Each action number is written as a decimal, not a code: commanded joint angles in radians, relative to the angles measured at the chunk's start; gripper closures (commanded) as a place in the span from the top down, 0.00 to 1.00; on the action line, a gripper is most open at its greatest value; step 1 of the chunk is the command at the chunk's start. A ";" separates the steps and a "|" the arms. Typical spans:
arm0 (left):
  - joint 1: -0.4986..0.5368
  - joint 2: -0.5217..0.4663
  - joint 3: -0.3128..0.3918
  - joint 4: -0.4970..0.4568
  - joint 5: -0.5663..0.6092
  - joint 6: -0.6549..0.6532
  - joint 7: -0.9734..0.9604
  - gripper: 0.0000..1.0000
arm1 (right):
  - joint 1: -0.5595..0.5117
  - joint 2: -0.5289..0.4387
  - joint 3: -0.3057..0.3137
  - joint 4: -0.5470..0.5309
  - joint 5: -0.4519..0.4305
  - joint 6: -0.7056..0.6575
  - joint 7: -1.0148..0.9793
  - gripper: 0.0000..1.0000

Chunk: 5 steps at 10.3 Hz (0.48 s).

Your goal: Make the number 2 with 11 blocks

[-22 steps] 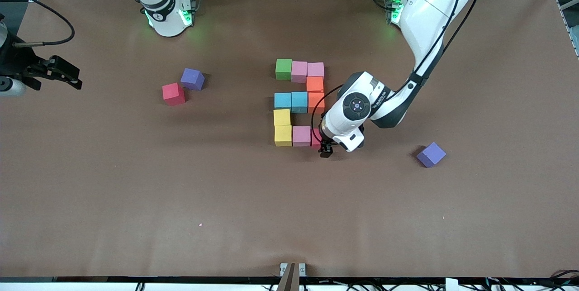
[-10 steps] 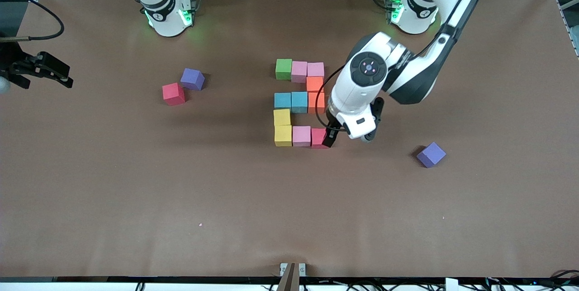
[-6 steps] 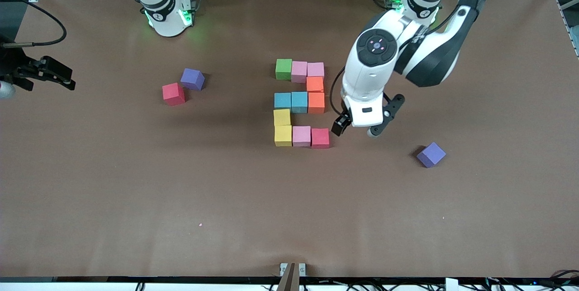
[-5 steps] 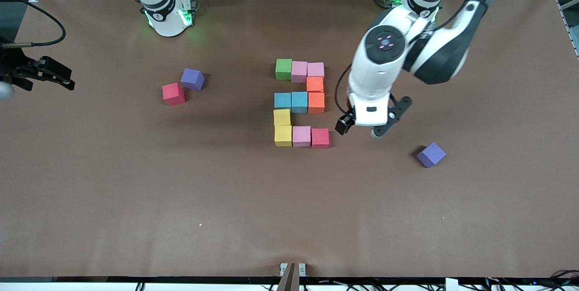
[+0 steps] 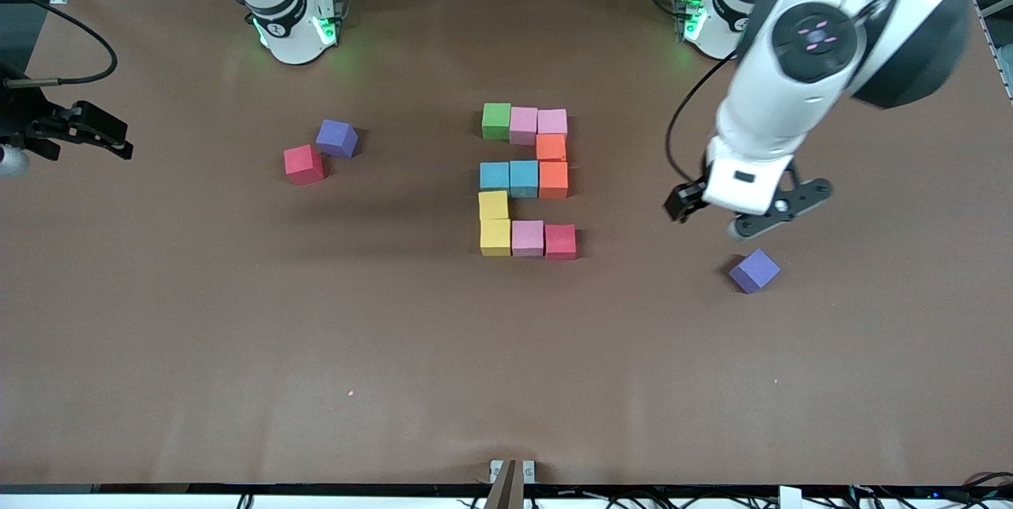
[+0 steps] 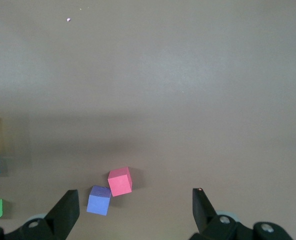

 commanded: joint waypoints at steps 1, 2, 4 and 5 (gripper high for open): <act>0.055 -0.050 -0.010 0.022 -0.026 -0.078 0.203 1.00 | -0.019 -0.010 0.016 -0.012 -0.012 0.005 -0.011 1.00; 0.063 -0.051 -0.008 0.046 -0.026 -0.115 0.228 1.00 | -0.020 -0.011 0.016 -0.012 -0.012 0.004 -0.012 1.00; 0.121 -0.063 -0.010 0.073 -0.046 -0.175 0.368 1.00 | -0.020 -0.012 0.016 -0.013 -0.014 0.004 -0.011 1.00; 0.150 -0.071 -0.010 0.073 -0.084 -0.178 0.383 1.00 | -0.019 -0.008 0.016 -0.013 -0.014 0.004 -0.009 1.00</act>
